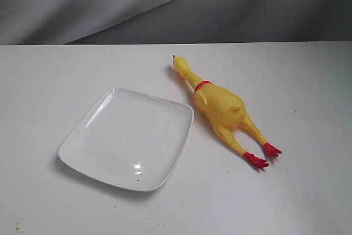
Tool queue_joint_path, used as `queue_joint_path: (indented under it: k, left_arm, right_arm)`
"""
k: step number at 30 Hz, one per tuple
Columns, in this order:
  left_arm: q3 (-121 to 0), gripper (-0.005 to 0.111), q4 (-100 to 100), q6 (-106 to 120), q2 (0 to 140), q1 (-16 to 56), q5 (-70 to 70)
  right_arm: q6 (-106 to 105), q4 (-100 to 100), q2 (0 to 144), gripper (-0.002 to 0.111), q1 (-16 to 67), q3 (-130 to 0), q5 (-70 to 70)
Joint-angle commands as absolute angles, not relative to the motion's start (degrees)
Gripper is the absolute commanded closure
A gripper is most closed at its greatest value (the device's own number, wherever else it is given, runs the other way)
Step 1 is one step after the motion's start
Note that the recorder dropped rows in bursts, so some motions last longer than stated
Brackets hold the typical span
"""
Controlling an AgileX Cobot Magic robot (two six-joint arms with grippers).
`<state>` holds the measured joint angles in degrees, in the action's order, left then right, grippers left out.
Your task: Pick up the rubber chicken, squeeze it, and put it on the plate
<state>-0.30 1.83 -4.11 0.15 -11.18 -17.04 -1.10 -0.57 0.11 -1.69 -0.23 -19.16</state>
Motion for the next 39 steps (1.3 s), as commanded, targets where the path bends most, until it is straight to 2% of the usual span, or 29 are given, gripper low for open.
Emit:
queue_joint_path:
  k: [1,10,22,33,36,39]
  left_arm:
    - [0.0,0.106,2.3,-4.3,0.0,-11.4,-16.7]
    - [0.0,0.106,2.3,-4.3,0.0,-11.4,-16.7]
    - [0.0,0.106,2.3,-4.3,0.0,-11.4,-16.7]
    - [0.0,0.106,2.3,-4.3,0.0,-11.4,-16.7]
    - [0.0,0.106,2.3,-4.3,0.0,-11.4,-16.7]
    - [0.0,0.106,2.3,-4.3,0.0,-11.4,-16.7]
  right_arm:
    - [-1.0,-0.9,0.0,0.108,-2.2,0.0,-19.0]
    - [-1.2,0.0,0.0,0.108,-2.2,0.0,-18.0]
    - [-1.2,0.0,0.0,0.108,-2.2,0.0,11.3]
    - [-2.1,0.0,0.0,0.108,-2.2,0.0,25.6]
    - [5.0,0.0,0.0,0.108,-2.2,0.0,28.7]
    - [25.4,-0.6,0.0,0.108,-2.2,0.0,30.7]
